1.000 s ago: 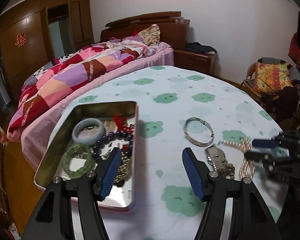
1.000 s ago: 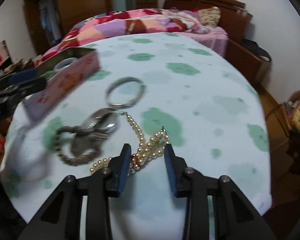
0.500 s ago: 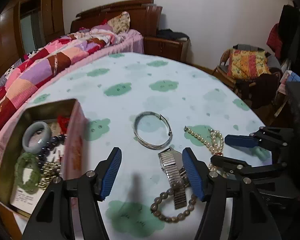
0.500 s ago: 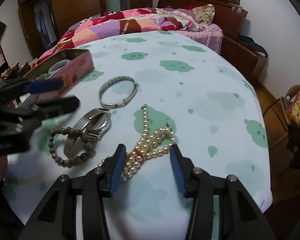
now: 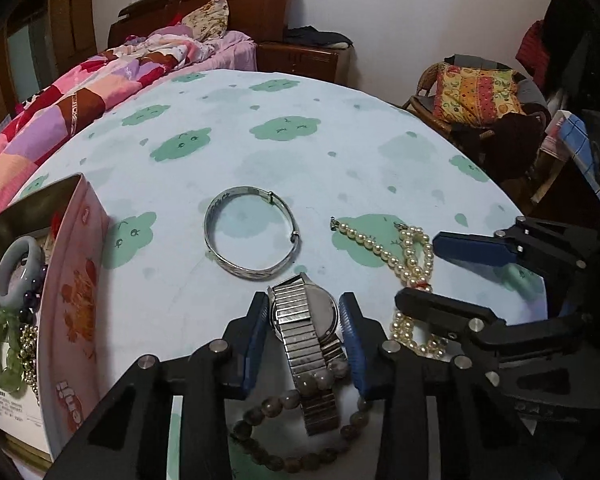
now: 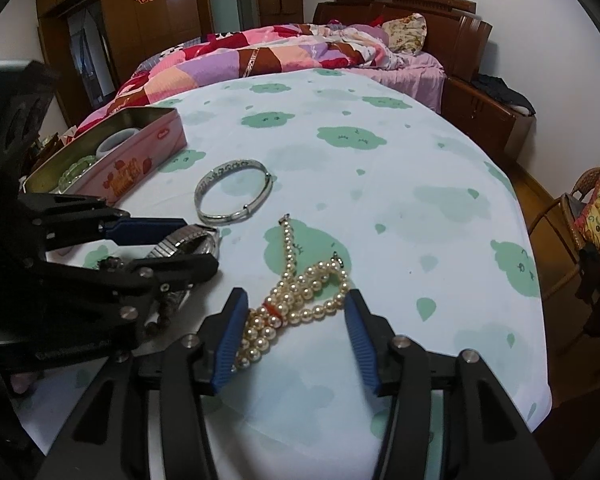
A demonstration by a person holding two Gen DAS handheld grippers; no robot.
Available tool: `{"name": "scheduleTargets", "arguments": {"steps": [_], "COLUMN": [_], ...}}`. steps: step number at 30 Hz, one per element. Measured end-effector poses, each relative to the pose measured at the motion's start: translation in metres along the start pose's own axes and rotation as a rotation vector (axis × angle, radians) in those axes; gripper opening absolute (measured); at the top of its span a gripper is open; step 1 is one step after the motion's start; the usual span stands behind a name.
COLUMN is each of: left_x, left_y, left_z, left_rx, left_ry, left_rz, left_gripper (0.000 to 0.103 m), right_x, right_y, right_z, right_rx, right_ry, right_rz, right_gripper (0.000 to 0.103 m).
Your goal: Organize jewelry
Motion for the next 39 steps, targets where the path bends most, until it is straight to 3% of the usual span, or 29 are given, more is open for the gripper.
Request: {"name": "scheduleTargets", "arguments": {"steps": [6,15,16,17,18,19,21,23,29,30,31,32,34,39], "left_x": [0.008,0.047,0.050,0.052,0.054,0.056,0.056,0.054,0.048,0.047,0.046,0.046,0.047,0.036], "left_y": [0.002,0.001,0.002,0.002,0.003,0.003,0.005,0.008,0.019,0.019,0.020,0.020,0.018,0.004], "left_z": [-0.002,-0.025,-0.028,-0.031,-0.033,-0.035,-0.037,-0.036,-0.034,-0.034,-0.033,-0.031,-0.026,-0.011], "left_rx": [0.010,-0.005,-0.008,-0.009,-0.011,-0.009,-0.006,0.001,0.031,0.038,0.048,0.057,0.065,0.030], "left_ry": [-0.024,-0.165,-0.178,-0.188,-0.194,-0.198,-0.198,-0.192,-0.184,-0.177,-0.170,-0.168,-0.191,-0.134], "left_rz": [0.008,-0.014,-0.018,-0.022,-0.020,-0.015,-0.014,-0.012,-0.048,-0.045,-0.040,-0.043,-0.055,-0.043], "left_gripper": [0.036,0.036,0.031,0.014,0.013,0.003,0.002,0.002,0.003,0.005,0.022,0.052,0.081,0.081], "right_x": [-0.001,-0.001,-0.001,-0.001,-0.001,-0.001,-0.001,-0.002,-0.002,-0.002,-0.002,-0.002,-0.001,0.001], "right_y": [0.000,0.000,-0.001,-0.001,-0.001,0.000,0.003,0.007,0.007,0.008,0.007,0.007,0.008,0.003], "right_z": [-0.001,-0.001,-0.001,-0.001,-0.001,-0.001,-0.003,-0.004,-0.004,-0.005,-0.005,-0.005,-0.004,-0.001], "right_rx": [-0.004,-0.009,-0.011,-0.014,-0.015,-0.016,-0.015,-0.011,-0.011,-0.010,-0.010,-0.007,0.005,0.021], "right_ry": [-0.009,-0.017,-0.018,-0.019,-0.021,-0.024,-0.030,-0.036,-0.039,-0.039,-0.038,-0.038,-0.032,-0.002], "right_rz": [-0.002,-0.014,-0.017,-0.022,-0.029,-0.040,-0.060,-0.078,-0.080,-0.080,-0.081,-0.081,-0.077,-0.048], "right_gripper": [0.053,0.053,0.053,0.051,0.050,0.045,0.033,0.028,0.028,0.028,0.028,0.028,0.026,0.020]}}
Point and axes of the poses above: each gripper's, at about its wrist camera, not at the fingertips, and x roughly against the way its jaws point, y to its left, z to its underside, the point moved 8 cm from there along -x, roughly the way its jaws point, and after that the axes turned 15 degrees about x, right-handed, at the moved point
